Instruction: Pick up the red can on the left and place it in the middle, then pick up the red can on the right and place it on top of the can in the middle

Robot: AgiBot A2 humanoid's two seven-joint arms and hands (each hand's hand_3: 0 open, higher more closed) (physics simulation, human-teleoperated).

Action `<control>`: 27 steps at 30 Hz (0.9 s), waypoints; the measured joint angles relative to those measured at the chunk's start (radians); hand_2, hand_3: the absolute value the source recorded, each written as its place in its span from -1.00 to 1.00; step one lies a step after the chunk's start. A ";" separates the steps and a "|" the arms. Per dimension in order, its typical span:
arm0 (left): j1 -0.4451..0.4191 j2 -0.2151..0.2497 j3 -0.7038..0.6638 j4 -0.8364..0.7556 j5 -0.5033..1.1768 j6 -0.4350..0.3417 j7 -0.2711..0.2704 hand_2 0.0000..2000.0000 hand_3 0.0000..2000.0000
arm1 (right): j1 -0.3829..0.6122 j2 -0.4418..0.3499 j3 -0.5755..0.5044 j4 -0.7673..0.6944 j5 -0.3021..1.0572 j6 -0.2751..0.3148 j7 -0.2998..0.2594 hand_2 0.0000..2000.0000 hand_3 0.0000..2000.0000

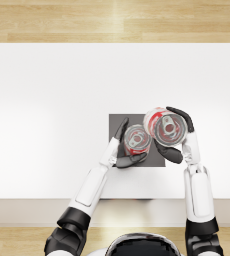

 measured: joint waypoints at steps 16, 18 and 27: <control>-0.275 -0.086 -0.446 -0.649 -0.001 0.064 0.239 -1.00 -1.00 | 0.065 -0.057 0.202 -0.124 0.000 -0.379 -0.245 1.00 0.52; -0.275 -0.083 -0.458 -0.666 -0.001 0.065 0.239 -1.00 -1.00 | 0.047 -0.052 0.215 -0.128 0.000 -0.382 -0.246 1.00 0.52; -0.284 -0.074 -0.475 -0.688 -0.001 0.065 0.240 -1.00 -1.00 | -0.019 -0.038 0.235 -0.130 0.000 -0.385 -0.249 1.00 0.52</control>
